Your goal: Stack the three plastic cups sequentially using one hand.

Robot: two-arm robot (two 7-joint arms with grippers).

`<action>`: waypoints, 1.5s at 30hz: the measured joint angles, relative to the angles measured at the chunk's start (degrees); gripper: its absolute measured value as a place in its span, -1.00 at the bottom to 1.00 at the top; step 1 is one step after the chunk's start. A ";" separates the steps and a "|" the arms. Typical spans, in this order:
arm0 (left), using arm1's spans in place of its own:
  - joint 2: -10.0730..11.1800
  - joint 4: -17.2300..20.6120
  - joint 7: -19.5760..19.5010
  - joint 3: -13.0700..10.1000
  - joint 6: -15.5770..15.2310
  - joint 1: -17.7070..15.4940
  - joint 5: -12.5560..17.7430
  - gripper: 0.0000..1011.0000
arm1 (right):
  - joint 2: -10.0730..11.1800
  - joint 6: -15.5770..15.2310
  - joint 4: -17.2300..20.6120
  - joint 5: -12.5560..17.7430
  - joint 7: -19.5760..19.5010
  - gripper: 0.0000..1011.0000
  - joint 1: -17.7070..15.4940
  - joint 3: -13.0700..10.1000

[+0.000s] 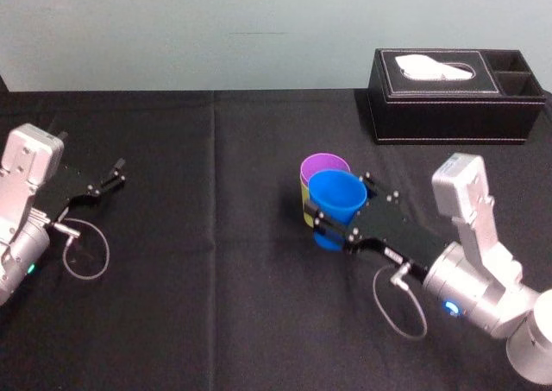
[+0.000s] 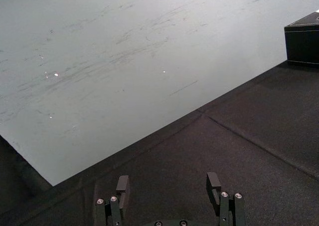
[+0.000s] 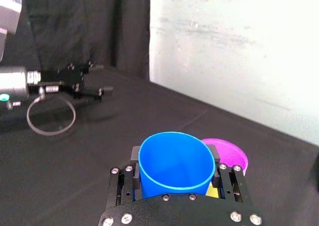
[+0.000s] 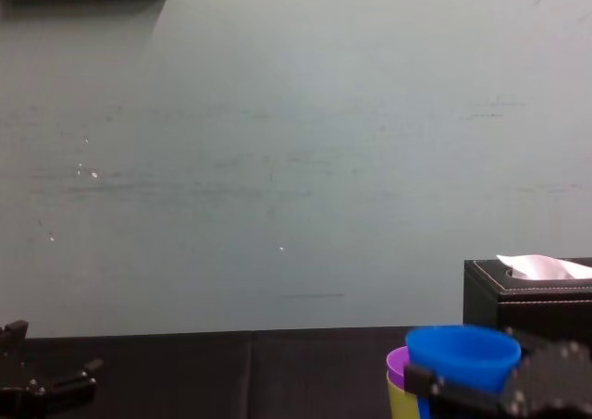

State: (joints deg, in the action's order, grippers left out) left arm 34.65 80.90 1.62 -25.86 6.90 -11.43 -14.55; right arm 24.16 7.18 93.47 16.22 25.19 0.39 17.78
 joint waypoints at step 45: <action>0.00 0.00 0.00 0.00 0.00 0.00 0.00 1.00 | -3.90 1.13 -13.46 0.03 0.56 0.49 15.60 2.63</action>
State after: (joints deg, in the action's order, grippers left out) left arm 34.65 80.90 1.62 -25.86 6.91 -11.43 -14.55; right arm 20.25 8.32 80.01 16.25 25.75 16.00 20.41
